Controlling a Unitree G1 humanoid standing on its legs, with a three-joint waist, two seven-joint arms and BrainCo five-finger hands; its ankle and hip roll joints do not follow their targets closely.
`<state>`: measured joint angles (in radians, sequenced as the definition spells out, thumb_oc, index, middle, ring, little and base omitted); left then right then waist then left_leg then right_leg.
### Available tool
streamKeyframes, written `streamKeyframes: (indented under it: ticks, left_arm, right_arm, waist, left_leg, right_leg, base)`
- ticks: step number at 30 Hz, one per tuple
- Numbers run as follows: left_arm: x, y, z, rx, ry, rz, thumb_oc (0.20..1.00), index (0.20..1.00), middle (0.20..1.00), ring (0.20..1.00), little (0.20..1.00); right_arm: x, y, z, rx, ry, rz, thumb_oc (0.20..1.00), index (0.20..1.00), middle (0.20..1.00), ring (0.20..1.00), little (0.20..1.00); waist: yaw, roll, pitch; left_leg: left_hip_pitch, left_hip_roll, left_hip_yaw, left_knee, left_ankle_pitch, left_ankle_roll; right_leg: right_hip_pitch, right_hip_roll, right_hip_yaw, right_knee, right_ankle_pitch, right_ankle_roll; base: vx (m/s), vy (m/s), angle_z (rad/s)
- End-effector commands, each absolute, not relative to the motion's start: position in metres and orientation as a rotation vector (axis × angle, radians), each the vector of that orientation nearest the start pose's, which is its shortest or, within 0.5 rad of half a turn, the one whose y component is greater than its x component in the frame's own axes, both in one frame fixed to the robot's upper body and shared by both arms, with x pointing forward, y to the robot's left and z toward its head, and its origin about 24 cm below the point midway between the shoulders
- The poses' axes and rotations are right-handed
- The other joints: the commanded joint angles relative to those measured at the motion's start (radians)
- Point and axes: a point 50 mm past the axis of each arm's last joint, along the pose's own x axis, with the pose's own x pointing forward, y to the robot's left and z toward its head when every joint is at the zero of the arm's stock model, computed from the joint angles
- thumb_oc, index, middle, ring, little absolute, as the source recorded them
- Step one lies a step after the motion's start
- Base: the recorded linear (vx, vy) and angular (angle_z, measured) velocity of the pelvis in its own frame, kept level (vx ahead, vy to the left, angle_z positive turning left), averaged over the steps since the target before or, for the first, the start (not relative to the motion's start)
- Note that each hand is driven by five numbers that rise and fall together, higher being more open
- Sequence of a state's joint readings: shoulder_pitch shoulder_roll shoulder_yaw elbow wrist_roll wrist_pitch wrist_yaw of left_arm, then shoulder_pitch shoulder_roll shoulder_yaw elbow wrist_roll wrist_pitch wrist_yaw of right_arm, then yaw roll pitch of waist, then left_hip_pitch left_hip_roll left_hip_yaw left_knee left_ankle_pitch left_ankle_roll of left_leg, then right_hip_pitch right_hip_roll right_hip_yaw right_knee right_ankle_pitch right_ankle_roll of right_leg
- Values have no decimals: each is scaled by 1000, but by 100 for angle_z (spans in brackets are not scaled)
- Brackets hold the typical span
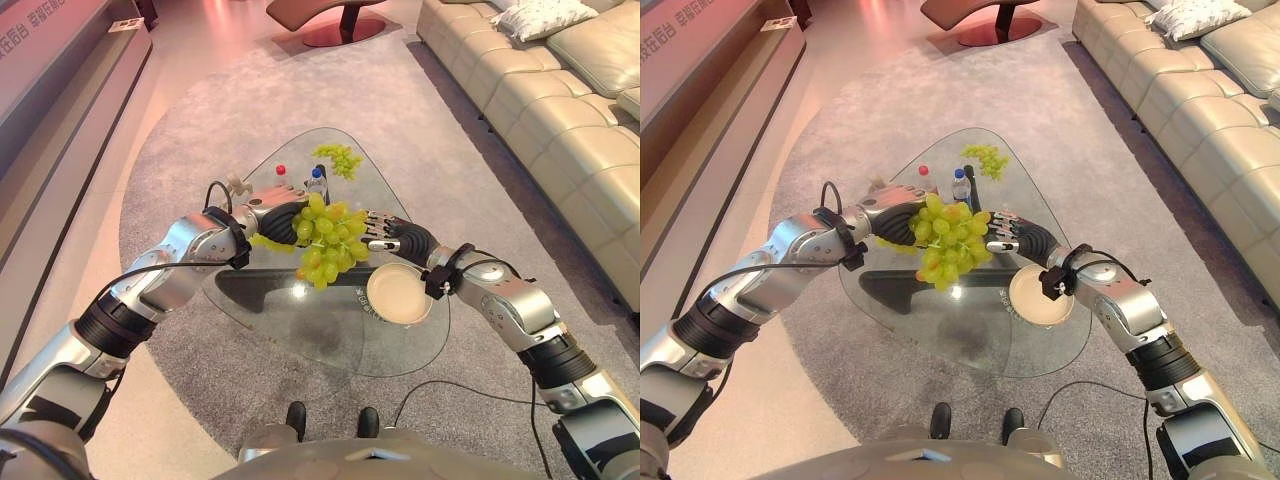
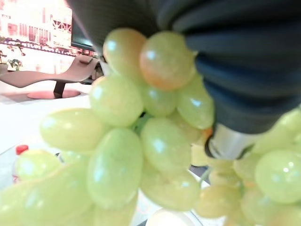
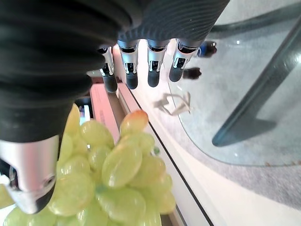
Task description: Pick up fruits into the plate
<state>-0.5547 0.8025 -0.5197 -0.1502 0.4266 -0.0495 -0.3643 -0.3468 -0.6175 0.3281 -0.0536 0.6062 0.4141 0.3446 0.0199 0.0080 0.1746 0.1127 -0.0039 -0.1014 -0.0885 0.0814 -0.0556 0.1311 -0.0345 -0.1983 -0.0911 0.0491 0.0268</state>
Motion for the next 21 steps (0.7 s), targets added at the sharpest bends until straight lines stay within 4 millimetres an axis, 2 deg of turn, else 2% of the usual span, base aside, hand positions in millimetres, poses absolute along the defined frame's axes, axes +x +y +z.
streamKeyframes:
  ticks: [1, 8, 10, 21]
  left_arm:
    - [298, 109, 200, 1467, -594, -686, 200, 200, 200, 200, 200]
    - [297, 108, 205, 1478, -606, -689, 200, 200, 200, 200, 200]
    - [294, 106, 206, 1490, -616, -703, 200, 200, 200, 200, 200]
    - [293, 100, 205, 1531, -627, -726, 200, 200, 200, 200, 200]
  right_arm:
    - [288, -129, 119, -109, 160, 858, 1000, 1000, 1000, 1000, 1000]
    - [285, -118, 118, -66, 188, 935, 1000, 1000, 1000, 1000, 1000]
    - [279, -109, 119, -13, 211, 1000, 1000, 1000, 1000, 1000, 1000]
    - [273, -91, 123, 15, 211, 1070, 1000, 1000, 1000, 1000, 1000]
  waist:
    - [5, -36, -93]
    - [11, -37, -98]
    - [14, -37, -100]
    - [16, -38, -100]
  left_leg:
    - [47, -24, 102, 32, -127, 20]
    - [50, -25, 100, 31, -128, 19]
    - [51, -25, 100, 31, -128, 19]
    - [55, -28, 104, 31, -130, 22]
  right_leg:
    - [22, -45, 4, 39, -40, 80]
    - [29, -45, 0, 33, -41, 78]
    - [32, -46, -4, 31, -41, 79]
    - [34, -44, 1, 27, -41, 78]
  base:
    - [0, 0, 0]
    - [0, 0, 0]
    - [0, 0, 0]
    - [0, 0, 0]
